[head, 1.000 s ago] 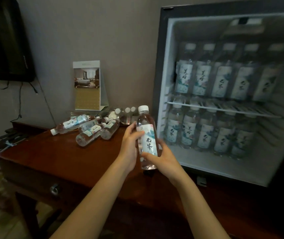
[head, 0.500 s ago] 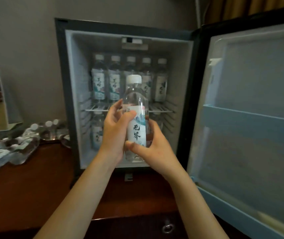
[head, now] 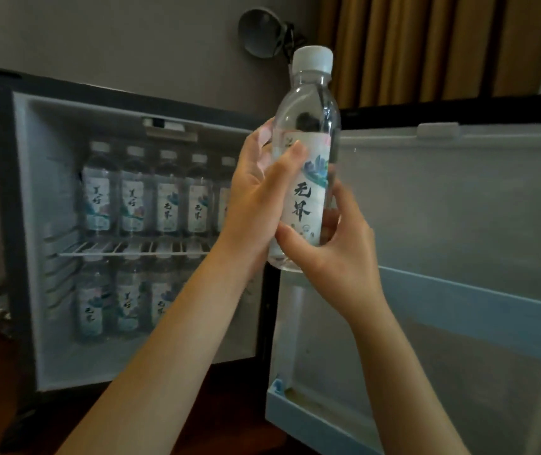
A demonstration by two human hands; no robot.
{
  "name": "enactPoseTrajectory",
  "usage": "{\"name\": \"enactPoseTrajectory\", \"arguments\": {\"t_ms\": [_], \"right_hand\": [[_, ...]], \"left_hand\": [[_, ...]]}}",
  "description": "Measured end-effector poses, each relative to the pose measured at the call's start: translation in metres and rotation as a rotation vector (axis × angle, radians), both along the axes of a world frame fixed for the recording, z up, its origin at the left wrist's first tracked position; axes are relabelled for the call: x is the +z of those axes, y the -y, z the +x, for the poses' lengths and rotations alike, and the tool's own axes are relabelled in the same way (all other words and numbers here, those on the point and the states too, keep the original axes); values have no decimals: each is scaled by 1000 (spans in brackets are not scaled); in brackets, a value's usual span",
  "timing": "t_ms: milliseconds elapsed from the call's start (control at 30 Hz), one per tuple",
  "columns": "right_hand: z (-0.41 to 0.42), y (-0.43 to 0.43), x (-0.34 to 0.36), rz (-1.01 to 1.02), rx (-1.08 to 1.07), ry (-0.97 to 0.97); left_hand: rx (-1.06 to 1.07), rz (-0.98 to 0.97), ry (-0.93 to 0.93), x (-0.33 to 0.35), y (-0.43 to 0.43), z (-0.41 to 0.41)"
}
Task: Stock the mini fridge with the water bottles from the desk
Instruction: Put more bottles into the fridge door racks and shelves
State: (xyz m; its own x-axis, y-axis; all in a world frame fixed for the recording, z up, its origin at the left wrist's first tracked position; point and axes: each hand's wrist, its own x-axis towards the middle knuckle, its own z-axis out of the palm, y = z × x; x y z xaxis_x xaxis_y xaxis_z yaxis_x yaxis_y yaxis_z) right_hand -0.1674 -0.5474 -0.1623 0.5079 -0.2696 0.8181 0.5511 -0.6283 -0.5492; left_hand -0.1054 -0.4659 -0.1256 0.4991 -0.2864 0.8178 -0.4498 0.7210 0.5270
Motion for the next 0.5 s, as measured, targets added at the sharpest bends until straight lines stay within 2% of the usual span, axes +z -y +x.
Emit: {"name": "enactPoseTrajectory", "arguments": {"t_ms": [133,333,500], "right_hand": [[-9,14,12,-5,-70,39],[-10,39,12,-23,-52,-34],[-5,76,13,-20,-50,-120]], "left_hand": [[-19,5,15,12,22,-6],[-14,35,-19,6,42,-3],[18,148,91,4,62,-1]]}}
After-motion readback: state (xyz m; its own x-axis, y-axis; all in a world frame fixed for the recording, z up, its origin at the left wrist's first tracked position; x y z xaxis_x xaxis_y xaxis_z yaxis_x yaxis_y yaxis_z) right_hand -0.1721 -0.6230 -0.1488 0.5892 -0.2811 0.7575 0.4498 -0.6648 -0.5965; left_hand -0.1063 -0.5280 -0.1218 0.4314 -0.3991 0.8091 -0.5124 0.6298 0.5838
